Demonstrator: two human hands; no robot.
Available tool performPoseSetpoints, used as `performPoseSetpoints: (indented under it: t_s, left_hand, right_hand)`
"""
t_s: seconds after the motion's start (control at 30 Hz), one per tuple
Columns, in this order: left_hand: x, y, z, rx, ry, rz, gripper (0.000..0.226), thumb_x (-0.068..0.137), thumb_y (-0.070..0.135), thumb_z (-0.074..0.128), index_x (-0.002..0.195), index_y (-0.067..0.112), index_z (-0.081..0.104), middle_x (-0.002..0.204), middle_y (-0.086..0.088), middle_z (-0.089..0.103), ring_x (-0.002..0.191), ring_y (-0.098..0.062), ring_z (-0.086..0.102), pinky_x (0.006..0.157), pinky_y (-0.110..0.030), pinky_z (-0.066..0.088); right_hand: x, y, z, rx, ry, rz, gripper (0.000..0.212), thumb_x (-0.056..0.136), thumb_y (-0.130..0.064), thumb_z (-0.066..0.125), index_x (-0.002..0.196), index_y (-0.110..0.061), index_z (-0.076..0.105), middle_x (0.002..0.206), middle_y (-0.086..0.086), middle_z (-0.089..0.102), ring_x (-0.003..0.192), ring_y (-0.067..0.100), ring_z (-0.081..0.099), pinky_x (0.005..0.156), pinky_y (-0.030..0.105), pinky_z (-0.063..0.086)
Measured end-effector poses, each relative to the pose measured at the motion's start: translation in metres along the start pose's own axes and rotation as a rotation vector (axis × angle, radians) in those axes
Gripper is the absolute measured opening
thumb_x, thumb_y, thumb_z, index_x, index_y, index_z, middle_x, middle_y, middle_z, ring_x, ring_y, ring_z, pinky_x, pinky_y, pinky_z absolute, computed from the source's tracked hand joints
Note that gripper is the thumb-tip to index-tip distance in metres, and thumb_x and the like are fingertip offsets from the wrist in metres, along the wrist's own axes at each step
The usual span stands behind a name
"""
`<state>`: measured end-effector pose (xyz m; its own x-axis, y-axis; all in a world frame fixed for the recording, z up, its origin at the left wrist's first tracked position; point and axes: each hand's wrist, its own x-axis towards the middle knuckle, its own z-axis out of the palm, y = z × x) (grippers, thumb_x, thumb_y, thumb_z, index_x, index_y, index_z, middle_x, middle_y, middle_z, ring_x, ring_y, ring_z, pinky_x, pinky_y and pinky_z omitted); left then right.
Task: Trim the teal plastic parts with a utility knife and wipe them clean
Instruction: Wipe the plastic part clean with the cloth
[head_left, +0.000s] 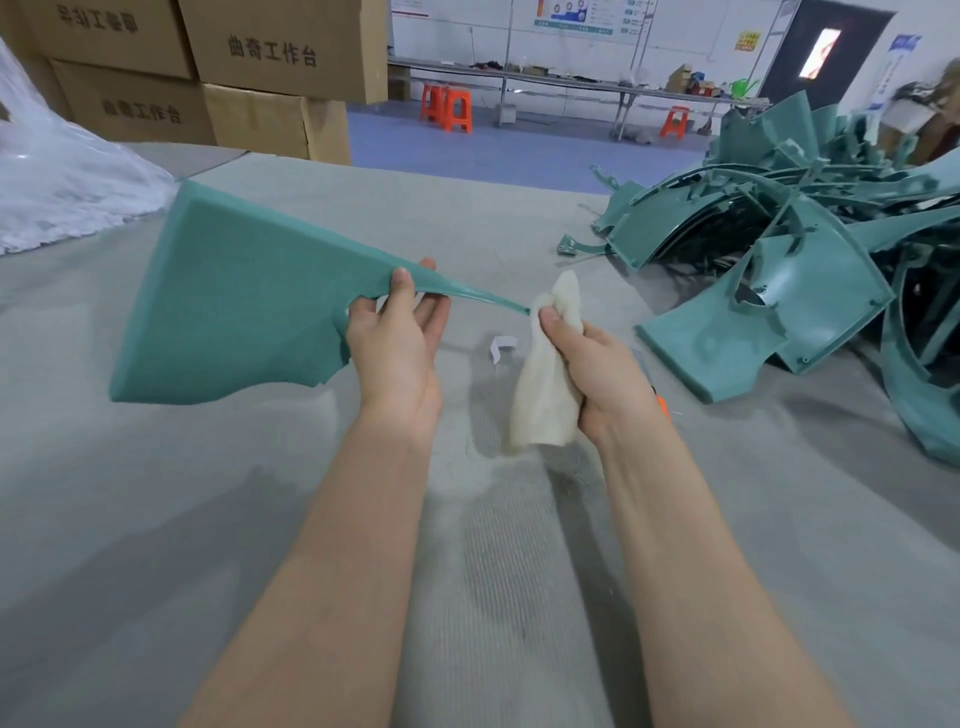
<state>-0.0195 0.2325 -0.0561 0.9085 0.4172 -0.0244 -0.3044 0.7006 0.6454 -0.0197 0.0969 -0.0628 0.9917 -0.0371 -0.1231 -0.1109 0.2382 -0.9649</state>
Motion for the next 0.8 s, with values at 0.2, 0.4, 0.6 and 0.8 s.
performPoseSetpoints:
  t_s: [0.2, 0.4, 0.6, 0.8]
  left_hand:
    - [-0.008, -0.007, 0.01, 0.044, -0.056, 0.006, 0.01, 0.102, 0.012, 0.044, 0.094, 0.015, 0.049, 0.095, 0.0, 0.069, 0.087, -0.005, 0.069, 0.088, -0.022, 0.054]
    - [-0.005, 0.0, 0.005, -0.08, -0.019, 0.044, 0.009, 0.101, 0.01, 0.046, 0.095, 0.013, 0.051, 0.089, 0.004, 0.068, 0.088, -0.006, 0.069, 0.092, -0.026, 0.053]
    - [-0.002, 0.003, 0.003, -0.154, 0.011, 0.047, 0.007, 0.101, 0.009, 0.045, 0.096, 0.011, 0.049, 0.099, -0.004, 0.067, 0.094, -0.011, 0.067, 0.09, -0.027, 0.054]
    - [-0.005, 0.0, 0.006, -0.125, 0.001, 0.05, 0.009, 0.101, 0.009, 0.046, 0.094, 0.013, 0.05, 0.095, 0.002, 0.065, 0.101, -0.016, 0.066, 0.092, -0.028, 0.053]
  right_hand:
    - [0.011, 0.006, -0.006, -0.119, 0.247, 0.055, 0.034, 0.098, -0.045, 0.052, 0.08, -0.017, 0.058, 0.075, -0.002, 0.065, 0.062, 0.009, 0.063, 0.049, 0.02, 0.048]
    - [0.011, 0.001, -0.017, 0.336, 0.213, 0.176, 0.03, 0.097, -0.023, 0.047, 0.123, -0.014, 0.059, 0.098, 0.007, 0.069, 0.086, 0.022, 0.068, 0.065, 0.032, 0.054]
    - [0.005, -0.006, -0.013, 0.51, 0.114, 0.087, 0.014, 0.094, -0.003, 0.049, 0.085, -0.005, 0.061, 0.073, 0.007, 0.068, 0.066, 0.02, 0.069, 0.058, 0.037, 0.06]
    - [0.007, 0.007, 0.009, 0.403, 0.126, -0.102, 0.013, 0.098, -0.023, 0.056, 0.088, -0.023, 0.065, 0.075, -0.01, 0.073, 0.072, 0.003, 0.066, 0.078, 0.03, 0.052]
